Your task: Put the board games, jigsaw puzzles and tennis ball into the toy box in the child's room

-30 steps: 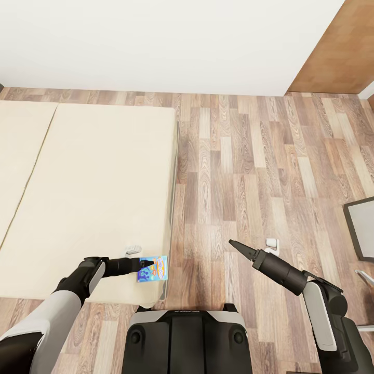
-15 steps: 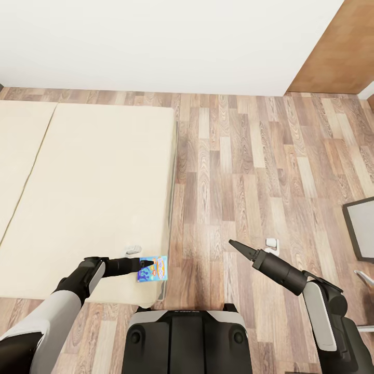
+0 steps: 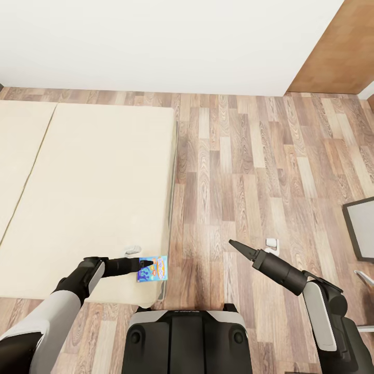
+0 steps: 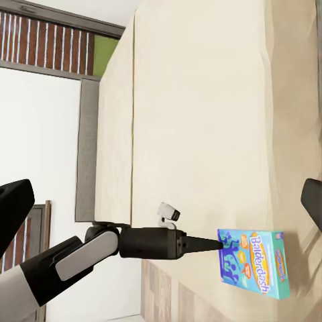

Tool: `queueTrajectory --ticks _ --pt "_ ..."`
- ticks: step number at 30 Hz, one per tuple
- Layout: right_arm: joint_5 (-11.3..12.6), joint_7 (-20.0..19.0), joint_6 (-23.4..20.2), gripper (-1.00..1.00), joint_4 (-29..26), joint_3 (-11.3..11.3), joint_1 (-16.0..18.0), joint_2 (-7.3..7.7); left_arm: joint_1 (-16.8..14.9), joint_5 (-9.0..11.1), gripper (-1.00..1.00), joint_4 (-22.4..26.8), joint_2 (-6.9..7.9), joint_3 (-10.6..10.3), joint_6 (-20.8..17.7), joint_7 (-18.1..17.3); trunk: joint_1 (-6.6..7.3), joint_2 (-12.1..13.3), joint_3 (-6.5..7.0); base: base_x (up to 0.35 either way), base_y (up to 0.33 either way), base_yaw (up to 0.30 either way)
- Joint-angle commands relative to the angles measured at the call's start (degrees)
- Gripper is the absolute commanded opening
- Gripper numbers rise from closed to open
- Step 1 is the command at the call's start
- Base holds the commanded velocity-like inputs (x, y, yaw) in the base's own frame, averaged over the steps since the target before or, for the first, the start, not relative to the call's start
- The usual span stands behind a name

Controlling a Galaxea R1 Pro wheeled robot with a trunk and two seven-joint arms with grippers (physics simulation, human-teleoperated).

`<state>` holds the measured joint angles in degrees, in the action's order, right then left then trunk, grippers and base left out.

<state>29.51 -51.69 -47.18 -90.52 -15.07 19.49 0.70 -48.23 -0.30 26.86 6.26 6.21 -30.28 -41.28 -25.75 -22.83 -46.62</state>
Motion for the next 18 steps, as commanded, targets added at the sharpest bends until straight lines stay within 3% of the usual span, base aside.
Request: queueTrajectory --ticks 1,11,18 --pt "0.1 -0.1 -0.3 1.00 0.0 0.0 0.0 0.00 0.0 0.0 1.00 0.0 -0.03 0.3 -0.5 -0.2 -0.03 -0.1 -0.06 0.000 0.000 0.000" --pt "0.1 -0.1 -0.4 1.00 0.0 0.0 0.0 0.00 0.0 -0.1 1.00 0.1 0.92 1.4 -0.4 -0.8 -0.03 -0.1 -0.06 0.000 0.000 0.000" --pt "0.0 -0.2 -0.3 1.00 0.1 0.0 0.0 0.00 0.0 0.1 1.00 0.3 6.40 6.9 -0.5 -6.4 -0.03 -0.1 -0.06 0.000 0.000 0.000"
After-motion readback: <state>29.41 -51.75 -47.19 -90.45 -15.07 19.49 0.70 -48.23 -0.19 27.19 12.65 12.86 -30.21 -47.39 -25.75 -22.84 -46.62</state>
